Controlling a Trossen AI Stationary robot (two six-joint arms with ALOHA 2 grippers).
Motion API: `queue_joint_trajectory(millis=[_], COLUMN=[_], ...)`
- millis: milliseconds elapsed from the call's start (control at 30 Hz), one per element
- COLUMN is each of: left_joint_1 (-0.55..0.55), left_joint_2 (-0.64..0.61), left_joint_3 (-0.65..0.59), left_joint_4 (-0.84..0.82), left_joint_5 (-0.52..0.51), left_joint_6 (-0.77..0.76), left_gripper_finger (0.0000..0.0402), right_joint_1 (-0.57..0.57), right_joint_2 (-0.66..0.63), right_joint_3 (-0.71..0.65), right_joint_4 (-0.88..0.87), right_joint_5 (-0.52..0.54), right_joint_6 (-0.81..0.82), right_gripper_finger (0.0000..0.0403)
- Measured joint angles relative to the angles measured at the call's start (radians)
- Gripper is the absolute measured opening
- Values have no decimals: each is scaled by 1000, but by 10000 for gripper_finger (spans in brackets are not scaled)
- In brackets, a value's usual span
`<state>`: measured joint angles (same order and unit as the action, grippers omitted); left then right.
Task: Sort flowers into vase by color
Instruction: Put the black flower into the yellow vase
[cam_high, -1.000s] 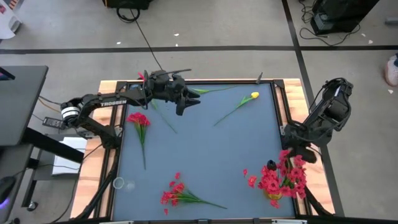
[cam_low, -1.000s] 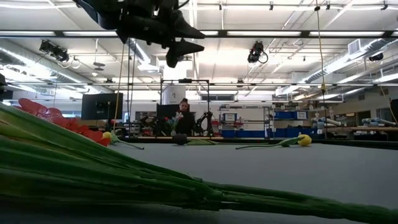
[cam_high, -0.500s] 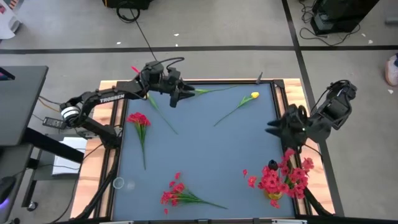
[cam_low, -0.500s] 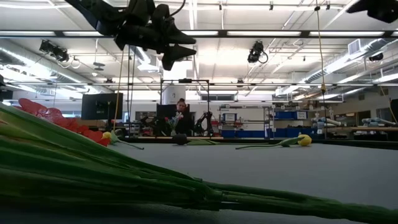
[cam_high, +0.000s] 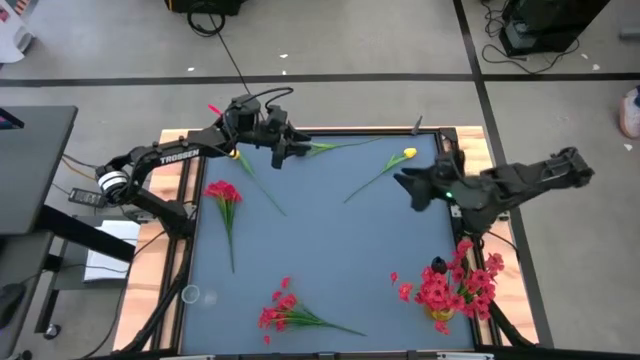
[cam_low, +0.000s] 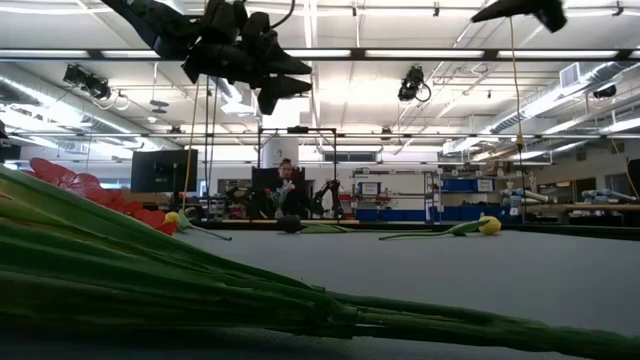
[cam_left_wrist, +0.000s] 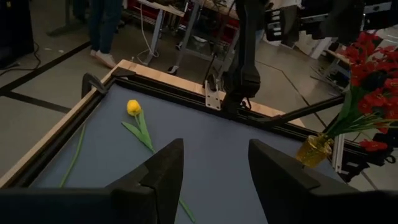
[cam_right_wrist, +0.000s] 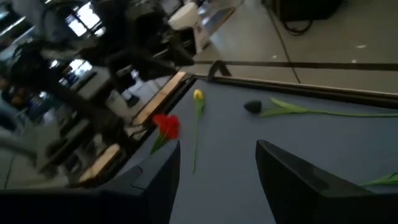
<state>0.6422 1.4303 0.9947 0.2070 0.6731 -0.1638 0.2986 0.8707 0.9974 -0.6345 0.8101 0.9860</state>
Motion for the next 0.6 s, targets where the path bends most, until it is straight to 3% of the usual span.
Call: queue_joint_trajectory(millis=[200,600], left_joint_1=[0,1], left_joint_2=[0,0], left_joint_3=[0,0], left_joint_4=[0,-2], left_joint_5=[4,22], left_joint_6=[0,-4], left_gripper_finger=[185,185], right_joint_1=[-107,-148], right_joint_2=[74,160], right_joint_3=[0,0], right_joint_4=[68,147], right_joint_5=[-78,-107], right_joint_6=[5,9], right_gripper_finger=[217,217])
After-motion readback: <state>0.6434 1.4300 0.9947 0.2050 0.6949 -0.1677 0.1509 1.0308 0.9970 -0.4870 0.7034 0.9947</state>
